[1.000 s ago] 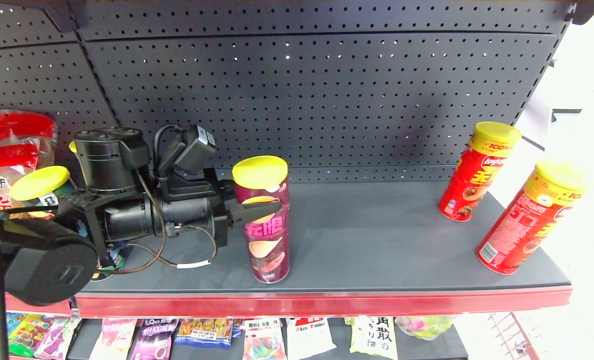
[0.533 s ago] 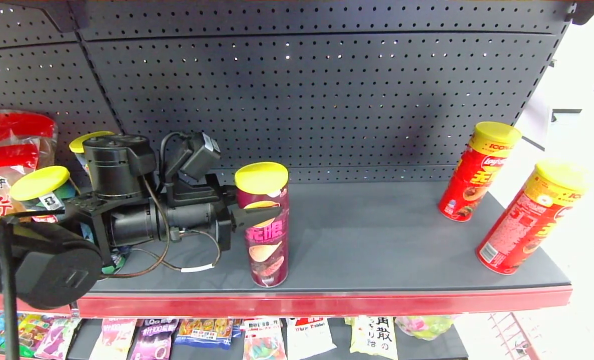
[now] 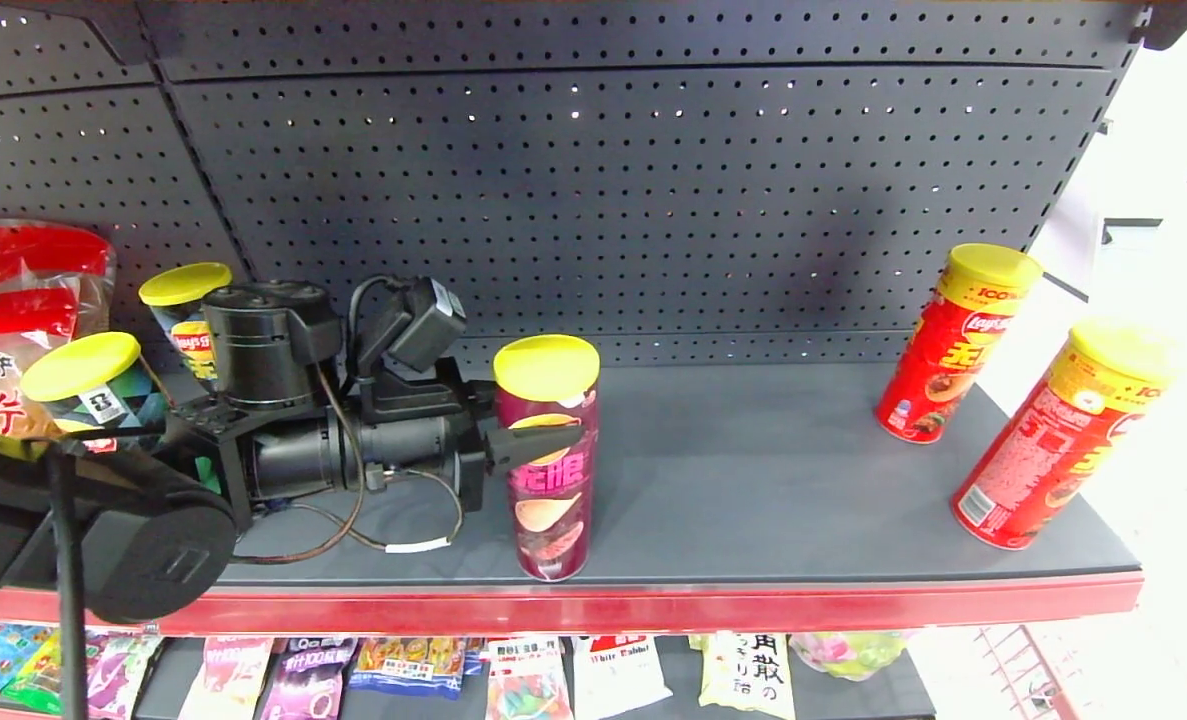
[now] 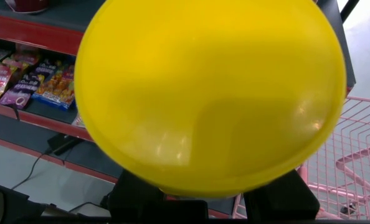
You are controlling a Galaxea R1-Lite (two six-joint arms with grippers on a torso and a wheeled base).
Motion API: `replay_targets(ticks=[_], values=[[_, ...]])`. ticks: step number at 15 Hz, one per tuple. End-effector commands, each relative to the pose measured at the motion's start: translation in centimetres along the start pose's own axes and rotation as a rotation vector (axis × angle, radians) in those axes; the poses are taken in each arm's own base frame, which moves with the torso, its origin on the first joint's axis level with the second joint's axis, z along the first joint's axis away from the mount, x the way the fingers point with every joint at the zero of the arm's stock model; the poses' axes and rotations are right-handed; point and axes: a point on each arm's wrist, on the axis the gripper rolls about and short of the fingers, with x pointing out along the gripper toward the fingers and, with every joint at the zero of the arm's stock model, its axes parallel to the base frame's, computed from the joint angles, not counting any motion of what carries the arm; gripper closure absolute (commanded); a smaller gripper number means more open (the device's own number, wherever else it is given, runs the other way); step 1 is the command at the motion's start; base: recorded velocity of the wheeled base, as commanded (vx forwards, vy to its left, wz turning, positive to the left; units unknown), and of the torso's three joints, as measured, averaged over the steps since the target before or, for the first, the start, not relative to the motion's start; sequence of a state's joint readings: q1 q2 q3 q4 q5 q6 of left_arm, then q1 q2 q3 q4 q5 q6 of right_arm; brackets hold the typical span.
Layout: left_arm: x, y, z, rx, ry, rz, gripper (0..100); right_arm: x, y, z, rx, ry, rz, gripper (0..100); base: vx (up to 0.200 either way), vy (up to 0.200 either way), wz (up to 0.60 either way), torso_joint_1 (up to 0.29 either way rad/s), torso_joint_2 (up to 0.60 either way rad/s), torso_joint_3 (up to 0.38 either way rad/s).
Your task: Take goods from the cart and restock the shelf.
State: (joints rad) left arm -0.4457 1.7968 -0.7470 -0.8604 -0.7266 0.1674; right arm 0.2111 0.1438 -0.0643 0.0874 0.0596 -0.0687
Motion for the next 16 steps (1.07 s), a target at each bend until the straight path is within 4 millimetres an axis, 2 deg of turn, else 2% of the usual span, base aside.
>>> replay_targets(ticks=[1,5,9,13,16], values=[[0.2,-0.1,-0.2,-0.012,0.008,-0.009,100,0.0,0.0,0.0,0.000,0.002,0.001,100,0.000,0.000,0.00,0.000,0.00,0.000],[0.1,-0.1,-0.1,-0.013,0.007,0.006,100,0.0,0.0,0.0,0.000,0.002,0.001,100,0.000,0.000,0.00,0.000,0.00,0.000],[0.2,0.8,-0.5,0.007,-0.016,0.048,100,0.0,0.0,0.0,0.000,0.002,0.001,100,0.000,0.000,0.00,0.000,0.00,0.000],[0.1,0.7,-0.4,0.010,-0.018,0.054,100,0.0,0.0,0.0,0.000,0.000,0.001,100,0.000,0.000,0.00,0.000,0.00,0.000],[-0.2,-0.1,0.3,-0.022,-0.033,0.050,100,0.0,0.0,0.0,0.000,0.002,0.001,100,0.000,0.000,0.00,0.000,0.00,0.000]])
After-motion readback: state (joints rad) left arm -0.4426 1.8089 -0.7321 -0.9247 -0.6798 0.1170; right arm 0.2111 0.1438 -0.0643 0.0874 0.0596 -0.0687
